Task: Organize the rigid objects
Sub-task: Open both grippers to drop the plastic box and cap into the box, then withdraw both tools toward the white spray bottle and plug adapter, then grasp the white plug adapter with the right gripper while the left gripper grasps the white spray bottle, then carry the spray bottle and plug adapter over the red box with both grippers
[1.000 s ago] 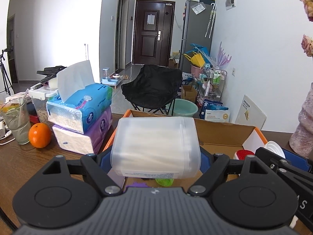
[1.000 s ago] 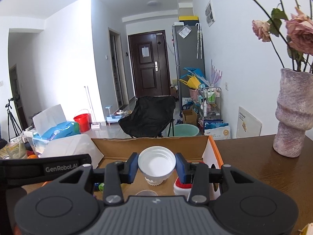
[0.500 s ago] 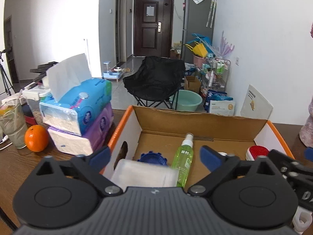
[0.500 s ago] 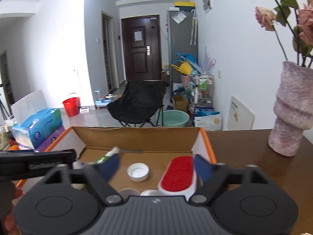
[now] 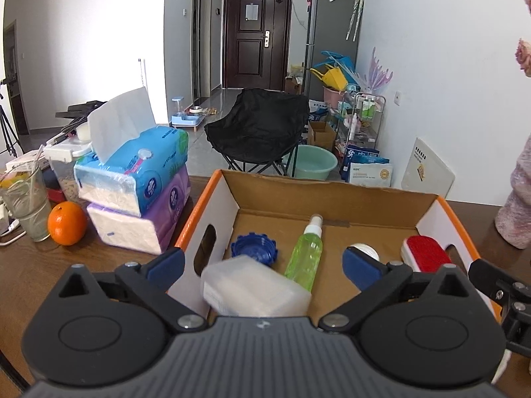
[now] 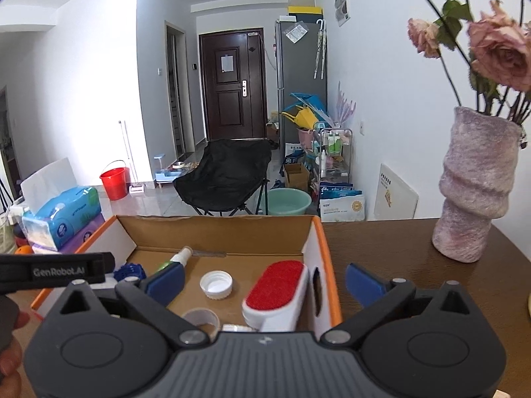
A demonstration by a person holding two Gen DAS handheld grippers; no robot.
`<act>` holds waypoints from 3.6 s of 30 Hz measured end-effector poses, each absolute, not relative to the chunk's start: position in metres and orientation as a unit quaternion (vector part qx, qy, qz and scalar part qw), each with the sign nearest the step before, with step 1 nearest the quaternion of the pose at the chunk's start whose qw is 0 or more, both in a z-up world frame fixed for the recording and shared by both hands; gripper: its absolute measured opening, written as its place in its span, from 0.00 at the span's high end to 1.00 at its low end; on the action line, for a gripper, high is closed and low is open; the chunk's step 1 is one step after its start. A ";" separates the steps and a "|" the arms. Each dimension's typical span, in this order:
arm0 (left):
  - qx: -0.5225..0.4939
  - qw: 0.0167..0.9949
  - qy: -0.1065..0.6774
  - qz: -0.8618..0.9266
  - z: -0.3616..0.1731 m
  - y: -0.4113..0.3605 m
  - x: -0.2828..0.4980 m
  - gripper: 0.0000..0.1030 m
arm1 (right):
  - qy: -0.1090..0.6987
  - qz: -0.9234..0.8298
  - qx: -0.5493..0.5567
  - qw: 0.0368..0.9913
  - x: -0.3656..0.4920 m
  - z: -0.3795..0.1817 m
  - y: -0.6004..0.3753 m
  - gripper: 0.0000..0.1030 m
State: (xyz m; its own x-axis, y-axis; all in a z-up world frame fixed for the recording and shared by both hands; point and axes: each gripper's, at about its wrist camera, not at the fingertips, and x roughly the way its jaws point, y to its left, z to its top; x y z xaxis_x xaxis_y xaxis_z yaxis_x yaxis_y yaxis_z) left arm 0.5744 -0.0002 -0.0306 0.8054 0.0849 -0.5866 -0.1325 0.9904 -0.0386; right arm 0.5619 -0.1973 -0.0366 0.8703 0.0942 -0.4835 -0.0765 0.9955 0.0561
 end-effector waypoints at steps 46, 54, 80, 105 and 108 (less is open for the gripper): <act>0.023 0.908 0.416 -0.040 -0.102 -0.205 0.478 0.00 | 0.366 0.017 0.001 0.930 0.480 -0.134 -0.398 0.45; 0.017 0.909 0.414 -0.048 -0.105 -0.219 0.490 0.00 | 0.360 0.002 0.004 0.933 0.479 -0.133 -0.406 0.45; -0.099 0.903 0.406 0.098 -0.105 -0.270 0.528 0.00 | 0.339 -0.066 0.040 0.937 0.484 -0.132 -0.444 0.45; -0.031 0.896 0.436 0.084 -0.123 -0.286 0.551 0.05 | 0.340 -0.088 0.046 0.935 0.495 -0.138 -0.453 0.45; -0.027 0.896 0.436 0.075 -0.123 -0.284 0.550 0.05 | 0.340 -0.088 0.042 0.935 0.495 -0.139 -0.452 0.45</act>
State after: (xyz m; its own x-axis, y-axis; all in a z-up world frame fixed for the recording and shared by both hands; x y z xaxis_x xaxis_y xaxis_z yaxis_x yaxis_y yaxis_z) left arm 0.5504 -0.2843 -0.1230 0.6086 0.1110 -0.7857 -0.1589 0.9872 0.0163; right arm 0.4945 -0.4520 -0.1389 0.7534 -0.1360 -0.6433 0.1934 0.9809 0.0191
